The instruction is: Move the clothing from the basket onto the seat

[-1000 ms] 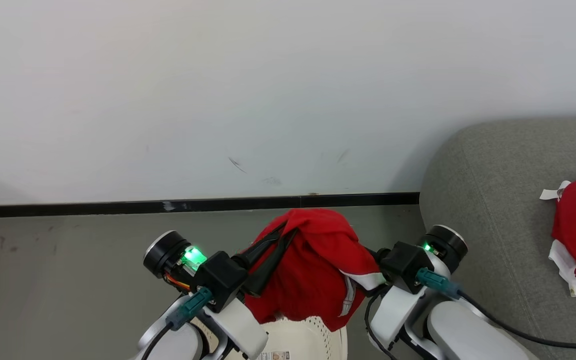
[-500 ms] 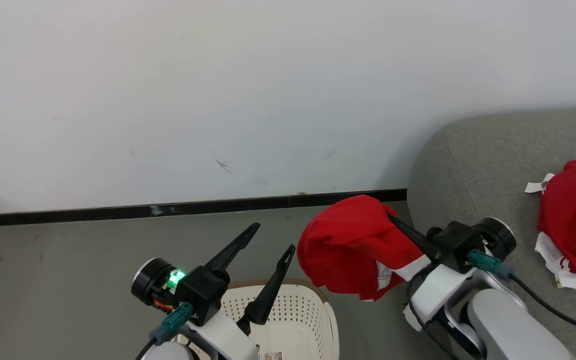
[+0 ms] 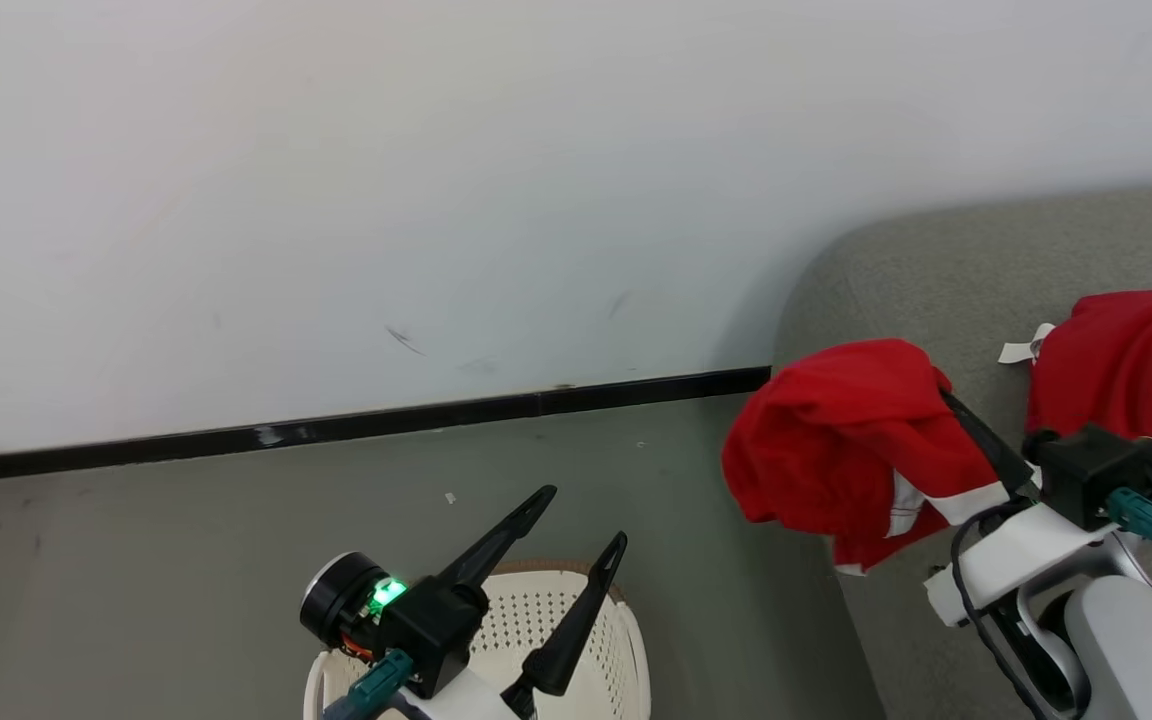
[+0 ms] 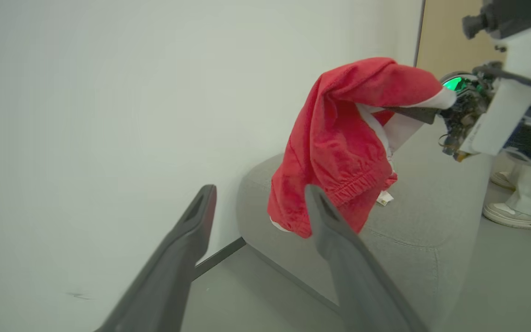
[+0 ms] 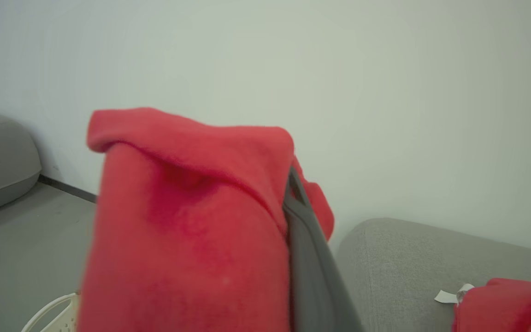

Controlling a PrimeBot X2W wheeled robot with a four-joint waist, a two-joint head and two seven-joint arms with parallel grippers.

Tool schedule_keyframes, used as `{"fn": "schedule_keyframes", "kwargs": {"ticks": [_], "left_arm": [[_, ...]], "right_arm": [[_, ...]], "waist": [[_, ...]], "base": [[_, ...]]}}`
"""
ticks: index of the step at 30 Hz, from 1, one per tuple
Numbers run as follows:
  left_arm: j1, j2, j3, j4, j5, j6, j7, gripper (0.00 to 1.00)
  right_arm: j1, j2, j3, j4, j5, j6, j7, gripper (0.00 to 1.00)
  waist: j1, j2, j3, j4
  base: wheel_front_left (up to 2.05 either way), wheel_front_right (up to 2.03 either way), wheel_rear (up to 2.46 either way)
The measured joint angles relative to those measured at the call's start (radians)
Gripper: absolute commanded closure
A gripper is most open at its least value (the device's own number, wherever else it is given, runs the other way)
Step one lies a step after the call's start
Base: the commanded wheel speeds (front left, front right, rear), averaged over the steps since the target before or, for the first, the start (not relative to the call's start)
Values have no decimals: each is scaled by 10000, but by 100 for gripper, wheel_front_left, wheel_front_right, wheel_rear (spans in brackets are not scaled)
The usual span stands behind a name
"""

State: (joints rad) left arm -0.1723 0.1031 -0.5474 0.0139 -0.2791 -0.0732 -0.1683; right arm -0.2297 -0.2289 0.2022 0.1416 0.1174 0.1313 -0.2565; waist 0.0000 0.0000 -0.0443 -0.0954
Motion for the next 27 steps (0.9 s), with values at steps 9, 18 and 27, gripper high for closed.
{"fn": "schedule_keyframes", "kwargs": {"ticks": [9, 18, 27], "left_arm": [[73, -104, -502, 2, -46, -104, -13, 0], [81, -242, -844, 4, -232, -188, -105, 0], [81, -318, -1009, 4, -274, -190, -222, 0]], "right_arm": [[1089, 17, -1108, -648, -445, 0, 0, 100], [2032, 309, -1971, -1271, -577, -2, 0, 100], [2558, 500, -2309, -1733, -685, -2, 0, 100]], "waist": [[0, 0, 36, -576], [0, 0, 119, -1284], [0, 0, 232, -1952]], "base": [[0, 0, 0], [0, 0, 0], [0, 0, 0]]}}
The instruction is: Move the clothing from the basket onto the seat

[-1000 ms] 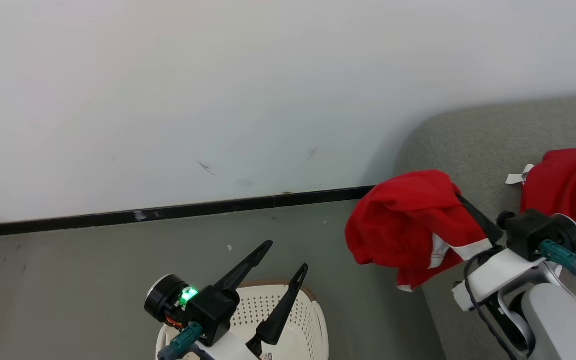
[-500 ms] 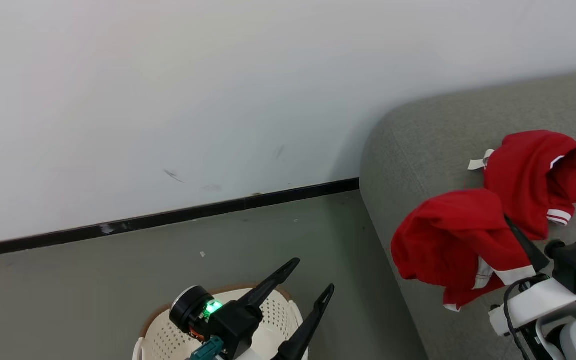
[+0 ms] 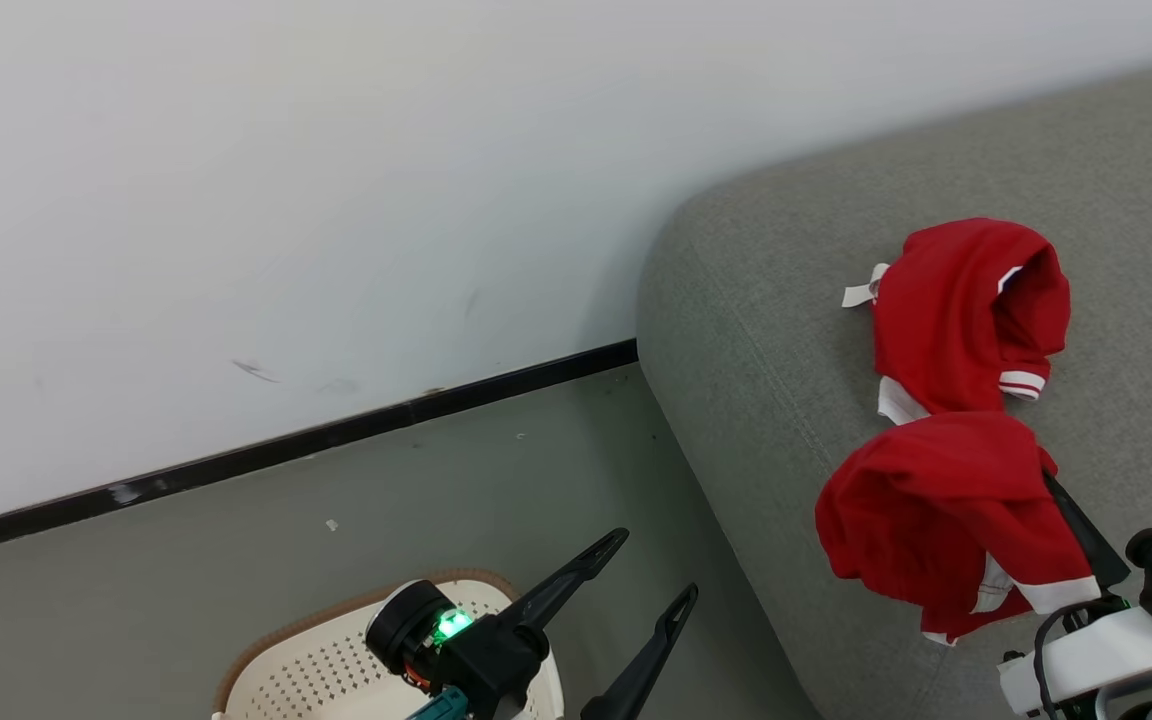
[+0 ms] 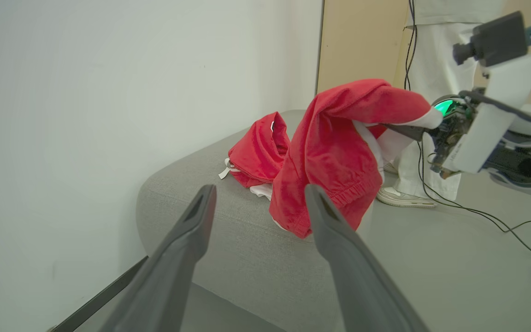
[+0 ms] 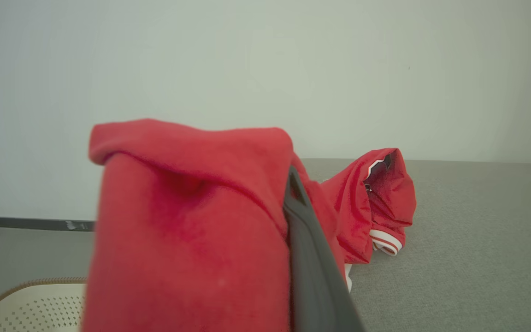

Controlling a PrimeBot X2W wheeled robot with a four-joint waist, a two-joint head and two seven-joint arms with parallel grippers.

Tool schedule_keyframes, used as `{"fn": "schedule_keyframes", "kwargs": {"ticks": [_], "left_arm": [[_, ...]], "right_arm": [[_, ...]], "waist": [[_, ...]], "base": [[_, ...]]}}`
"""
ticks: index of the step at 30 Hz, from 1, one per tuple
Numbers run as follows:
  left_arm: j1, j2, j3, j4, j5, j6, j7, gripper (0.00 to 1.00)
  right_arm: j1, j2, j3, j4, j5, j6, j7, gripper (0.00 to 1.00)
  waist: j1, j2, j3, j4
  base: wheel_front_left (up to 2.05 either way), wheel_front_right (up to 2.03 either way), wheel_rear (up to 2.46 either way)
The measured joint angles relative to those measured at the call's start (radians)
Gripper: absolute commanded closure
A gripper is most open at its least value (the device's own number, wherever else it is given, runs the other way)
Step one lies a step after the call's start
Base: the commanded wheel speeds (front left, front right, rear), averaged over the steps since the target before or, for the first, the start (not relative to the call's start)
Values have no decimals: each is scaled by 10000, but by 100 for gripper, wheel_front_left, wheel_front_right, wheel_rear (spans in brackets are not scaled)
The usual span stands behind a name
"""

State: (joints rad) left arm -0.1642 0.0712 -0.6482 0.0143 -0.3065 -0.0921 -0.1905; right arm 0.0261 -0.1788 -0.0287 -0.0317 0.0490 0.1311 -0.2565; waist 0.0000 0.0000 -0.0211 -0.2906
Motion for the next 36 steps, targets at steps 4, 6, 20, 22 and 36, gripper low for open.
{"fn": "schedule_keyframes", "kwargs": {"ticks": [4, 6, 20, 22, 36], "left_arm": [[0, -8, -6, 0, 0, 4, -12, 0], [0, -13, 2, 0, 0, 15, -58, 0], [-2, 40, 374, -343, 316, 560, -102, 0], [-5, 102, 422, -431, 431, 616, -100, 0], [-166, 464, 696, -1271, 934, 1001, 65, 0]], "right_arm": [[174, 138, -56, -190, 0, 2, 0, 100], [174, 146, -40, -242, 0, 2, 0, 100], [-2214, -834, 297, -247, 451, 2, 207, 100], [-2833, -1058, 146, -192, 573, 2, 347, 100], [-7208, -2500, -1170, 1670, 1639, 0, 1666, 100]], "waist": [[0, 0, 71, -314], [1, 0, 113, -463], [0, 0, 707, -1056], [0, 0, 830, -1068], [0, 0, 1735, -793]], "base": [[0, 0, 0], [0, 0, 0], [0, 0, 0], [0, 0, 0], [0, 0, 0]]}}
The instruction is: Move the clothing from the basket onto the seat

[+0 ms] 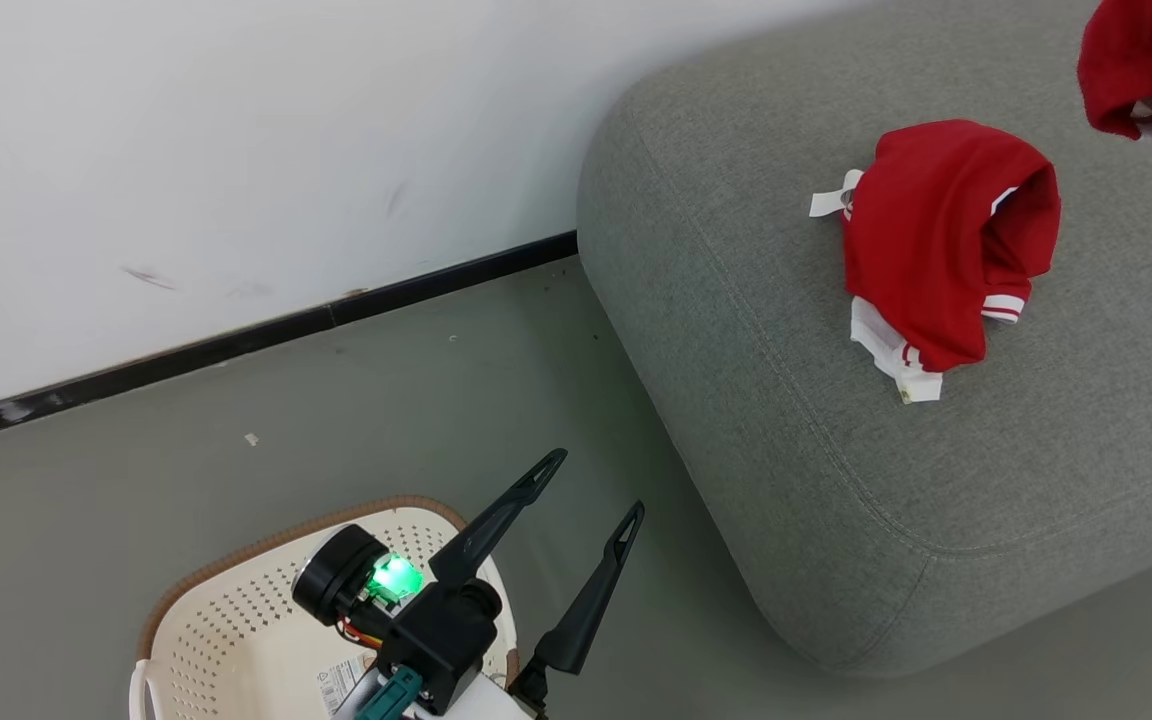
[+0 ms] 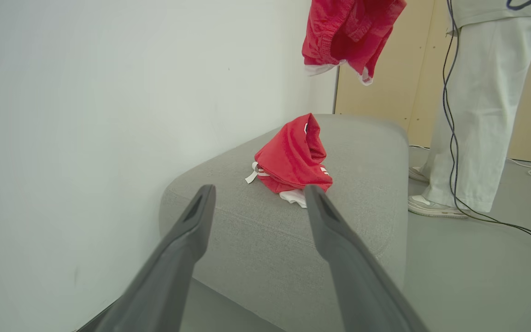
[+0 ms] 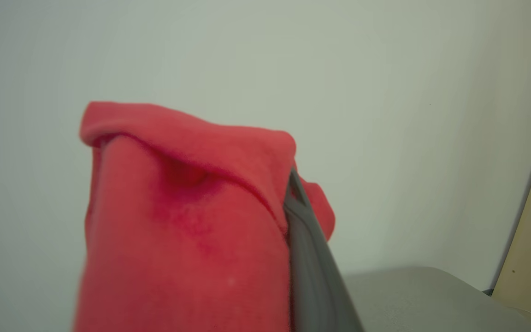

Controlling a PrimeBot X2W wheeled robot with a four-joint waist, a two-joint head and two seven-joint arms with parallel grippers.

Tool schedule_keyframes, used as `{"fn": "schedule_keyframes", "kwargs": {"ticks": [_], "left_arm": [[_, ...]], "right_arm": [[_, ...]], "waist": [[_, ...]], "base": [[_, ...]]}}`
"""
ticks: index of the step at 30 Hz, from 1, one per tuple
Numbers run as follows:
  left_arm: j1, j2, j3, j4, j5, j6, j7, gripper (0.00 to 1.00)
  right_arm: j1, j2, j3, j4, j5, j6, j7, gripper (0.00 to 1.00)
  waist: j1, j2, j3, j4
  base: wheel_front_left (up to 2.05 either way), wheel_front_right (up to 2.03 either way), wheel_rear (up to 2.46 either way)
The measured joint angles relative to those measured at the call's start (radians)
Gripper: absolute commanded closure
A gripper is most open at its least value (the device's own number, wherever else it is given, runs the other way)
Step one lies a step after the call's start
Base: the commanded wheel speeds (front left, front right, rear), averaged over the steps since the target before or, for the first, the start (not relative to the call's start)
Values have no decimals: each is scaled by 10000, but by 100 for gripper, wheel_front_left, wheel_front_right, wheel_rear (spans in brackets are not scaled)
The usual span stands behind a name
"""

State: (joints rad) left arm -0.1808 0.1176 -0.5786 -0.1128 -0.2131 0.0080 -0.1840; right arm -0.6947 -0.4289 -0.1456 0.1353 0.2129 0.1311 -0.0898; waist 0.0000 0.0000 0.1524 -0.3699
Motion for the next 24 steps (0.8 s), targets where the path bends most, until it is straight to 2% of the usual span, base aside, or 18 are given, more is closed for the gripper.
{"fn": "schedule_keyframes", "kwargs": {"ticks": [10, 17, 24], "left_arm": [[-233, 165, 31, -510, 278, 171, 424, 0], [-617, 190, 25, -945, 441, 244, 610, 0], [-805, 163, -178, -1170, 662, 240, 848, 0]], "right_arm": [[-1056, -449, 0, 1941, 63, 2, 384, 100], [-1723, -675, 134, 2859, -196, 2, 368, 100], [-1628, -1007, -186, 4113, -393, 2, 121, 100]], "waist": [[0, 0, 669, 464], [0, 0, 1155, 863], [0, 0, 1665, 1260]], "base": [[0, 0, 0], [0, 0, 0], [0, 0, 0]]}}
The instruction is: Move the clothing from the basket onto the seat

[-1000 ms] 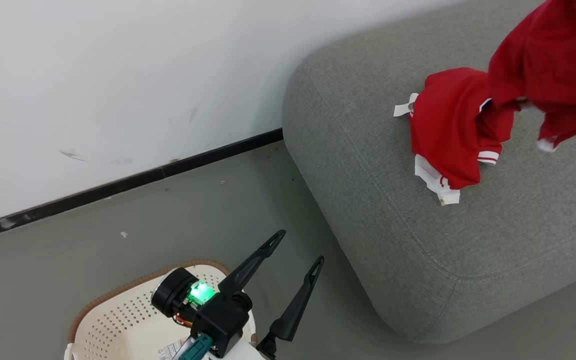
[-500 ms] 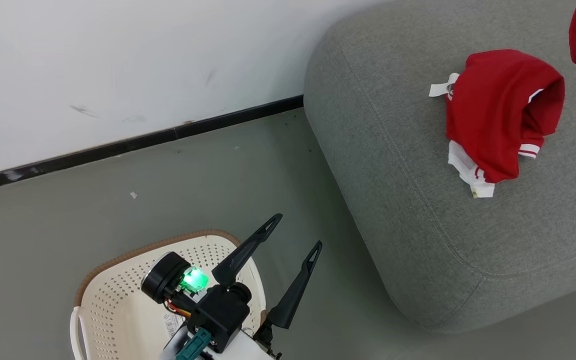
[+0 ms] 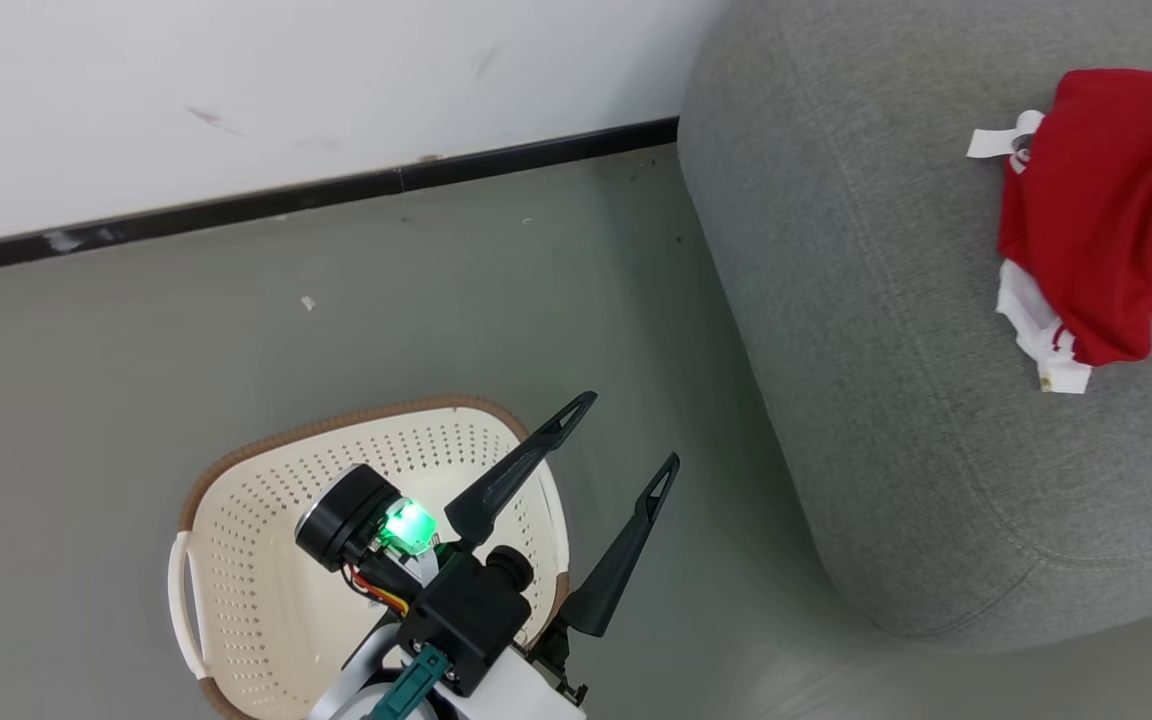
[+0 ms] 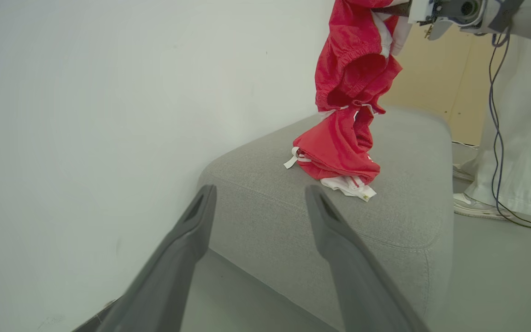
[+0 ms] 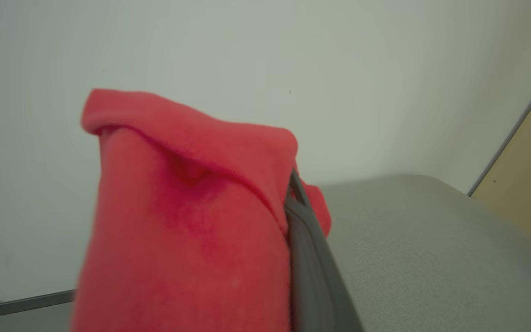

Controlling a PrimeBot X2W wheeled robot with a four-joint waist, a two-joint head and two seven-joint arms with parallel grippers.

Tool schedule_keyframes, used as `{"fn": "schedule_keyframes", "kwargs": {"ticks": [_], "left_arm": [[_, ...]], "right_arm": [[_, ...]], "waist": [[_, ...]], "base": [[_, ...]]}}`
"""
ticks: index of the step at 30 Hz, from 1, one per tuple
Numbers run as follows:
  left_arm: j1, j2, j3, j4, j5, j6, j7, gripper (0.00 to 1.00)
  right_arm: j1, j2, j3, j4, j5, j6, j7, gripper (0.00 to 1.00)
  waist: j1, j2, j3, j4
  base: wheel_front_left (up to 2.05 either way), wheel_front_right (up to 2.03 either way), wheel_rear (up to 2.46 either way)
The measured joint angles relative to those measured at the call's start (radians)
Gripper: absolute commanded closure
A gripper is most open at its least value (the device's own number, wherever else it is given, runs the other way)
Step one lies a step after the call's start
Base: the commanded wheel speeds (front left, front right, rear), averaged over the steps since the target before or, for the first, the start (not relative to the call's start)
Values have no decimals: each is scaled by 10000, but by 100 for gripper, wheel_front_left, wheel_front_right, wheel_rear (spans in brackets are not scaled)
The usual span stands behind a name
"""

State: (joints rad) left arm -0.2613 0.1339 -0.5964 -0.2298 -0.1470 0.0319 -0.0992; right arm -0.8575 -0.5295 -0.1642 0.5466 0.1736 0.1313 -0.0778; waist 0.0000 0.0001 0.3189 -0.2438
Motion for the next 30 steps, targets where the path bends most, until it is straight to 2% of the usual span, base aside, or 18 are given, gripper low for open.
{"fn": "schedule_keyframes", "kwargs": {"ticks": [11, 26, 27, 28, 30], "left_arm": [[-600, -40, -303, -125, 104, -205, 232, 0], [-1335, -142, -416, -86, 188, -525, 272, 0], [-1335, -142, -416, -86, 188, -525, 272, 0], [-1383, -140, -403, -63, 190, -527, 261, 0], [-1438, -130, -341, 61, 192, -529, 174, 0]], "right_arm": [[1393, 489, -1104, 1795, 48, 0, -855, 100], [1418, 794, -1106, 2353, 221, 0, -1490, 100], [1418, 794, -1106, 2353, 221, 0, -1490, 98], [1417, 800, -1049, 2347, 224, 0, -1513, 79], [1420, 901, -920, 2349, 263, 0, -1528, 55]], "waist": [[0, 0, 909, 515], [0, 0, 1751, 810], [0, 0, 1751, 810], [1, 0, 1790, 810], [0, 0, 1812, 770]], "base": [[0, 0, 0], [0, 0, 0], [0, 0, 0], [0, 0, 0], [0, 0, 0]]}}
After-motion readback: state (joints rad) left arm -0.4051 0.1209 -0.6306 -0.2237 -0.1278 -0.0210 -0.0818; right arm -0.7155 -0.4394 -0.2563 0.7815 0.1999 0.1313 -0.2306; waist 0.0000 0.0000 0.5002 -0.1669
